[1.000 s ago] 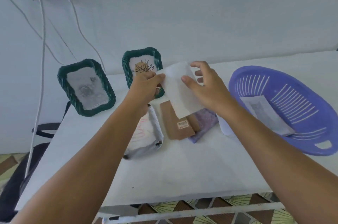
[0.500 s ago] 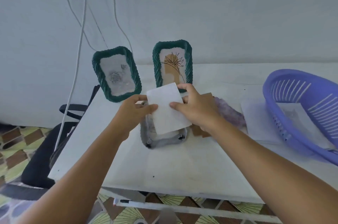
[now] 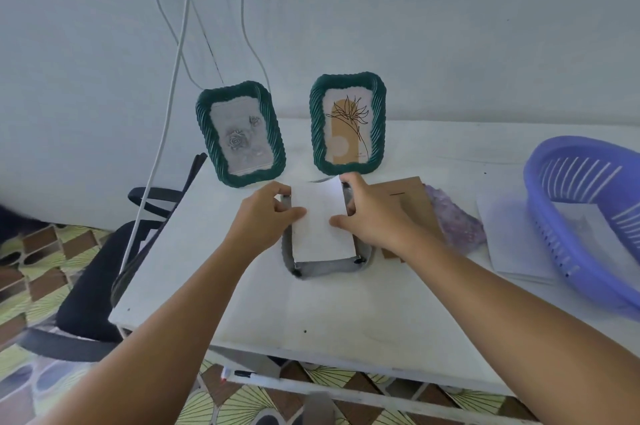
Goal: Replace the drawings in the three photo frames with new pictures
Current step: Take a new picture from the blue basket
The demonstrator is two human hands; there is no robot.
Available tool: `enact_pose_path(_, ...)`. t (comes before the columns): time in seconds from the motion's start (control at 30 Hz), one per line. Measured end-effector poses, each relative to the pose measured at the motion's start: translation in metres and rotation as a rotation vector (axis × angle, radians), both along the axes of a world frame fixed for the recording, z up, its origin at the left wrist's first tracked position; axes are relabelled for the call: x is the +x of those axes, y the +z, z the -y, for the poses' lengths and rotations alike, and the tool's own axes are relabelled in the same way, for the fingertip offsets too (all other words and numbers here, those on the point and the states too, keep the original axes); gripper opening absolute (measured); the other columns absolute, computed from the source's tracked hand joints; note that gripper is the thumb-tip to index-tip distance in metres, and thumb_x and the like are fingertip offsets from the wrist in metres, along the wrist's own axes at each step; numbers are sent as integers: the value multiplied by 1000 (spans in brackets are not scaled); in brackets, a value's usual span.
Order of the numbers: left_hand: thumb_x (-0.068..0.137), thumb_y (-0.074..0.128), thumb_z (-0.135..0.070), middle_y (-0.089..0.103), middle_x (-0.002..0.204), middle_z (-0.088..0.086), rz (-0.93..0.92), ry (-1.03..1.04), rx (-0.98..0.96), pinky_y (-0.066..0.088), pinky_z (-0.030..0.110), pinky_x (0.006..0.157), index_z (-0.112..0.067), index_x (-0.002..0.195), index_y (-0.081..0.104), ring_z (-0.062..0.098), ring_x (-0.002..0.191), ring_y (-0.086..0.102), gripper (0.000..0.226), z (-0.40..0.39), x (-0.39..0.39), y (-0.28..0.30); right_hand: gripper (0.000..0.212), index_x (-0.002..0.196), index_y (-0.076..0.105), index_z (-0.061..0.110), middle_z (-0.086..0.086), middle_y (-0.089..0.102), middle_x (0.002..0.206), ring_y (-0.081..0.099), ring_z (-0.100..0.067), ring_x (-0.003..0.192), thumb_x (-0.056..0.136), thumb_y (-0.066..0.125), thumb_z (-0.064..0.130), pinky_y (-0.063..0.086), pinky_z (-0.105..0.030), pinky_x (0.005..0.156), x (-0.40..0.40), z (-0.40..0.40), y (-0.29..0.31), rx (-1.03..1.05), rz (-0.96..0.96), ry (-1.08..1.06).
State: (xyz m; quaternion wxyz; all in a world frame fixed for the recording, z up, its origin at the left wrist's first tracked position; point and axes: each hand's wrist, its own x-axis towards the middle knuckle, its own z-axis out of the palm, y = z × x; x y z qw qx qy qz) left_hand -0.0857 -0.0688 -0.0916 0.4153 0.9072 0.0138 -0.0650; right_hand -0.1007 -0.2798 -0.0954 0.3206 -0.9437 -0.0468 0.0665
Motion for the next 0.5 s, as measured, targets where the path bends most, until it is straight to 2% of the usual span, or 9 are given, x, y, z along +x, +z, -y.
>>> enact_pose_path(0.1, 89, 76, -33, 71, 87, 11, 11, -13, 30, 47, 29, 63, -30, 117, 62, 22, 83, 65, 32, -1, 1, -4, 69, 139, 30, 28, 2, 65, 87, 62, -23, 88, 87, 73, 45, 52, -50, 87, 1, -2, -4, -41, 28, 4)
enact_pose_path(0.27, 89, 75, -33, 70, 85, 7, 24, -20, 60, 41, 27, 58, -29, 119, 62, 16, 78, 62, 33, 0, 0, -10, 70, 141, 30, 28, 5, 66, 87, 62, -22, 91, 88, 72, 45, 46, -49, 93, 2, -1, -5, -89, 64, 13)
enact_pose_path(0.5, 83, 81, -35, 68, 82, 1, 43, -16, 6, 45, 24, 61, -36, 123, 56, 12, 74, 60, 47, -1, -4, -16, 67, 145, 40, 28, 6, 62, 109, 57, -20, 108, 88, 70, 49, 37, -43, 97, 2, 4, -4, -137, 75, 4)
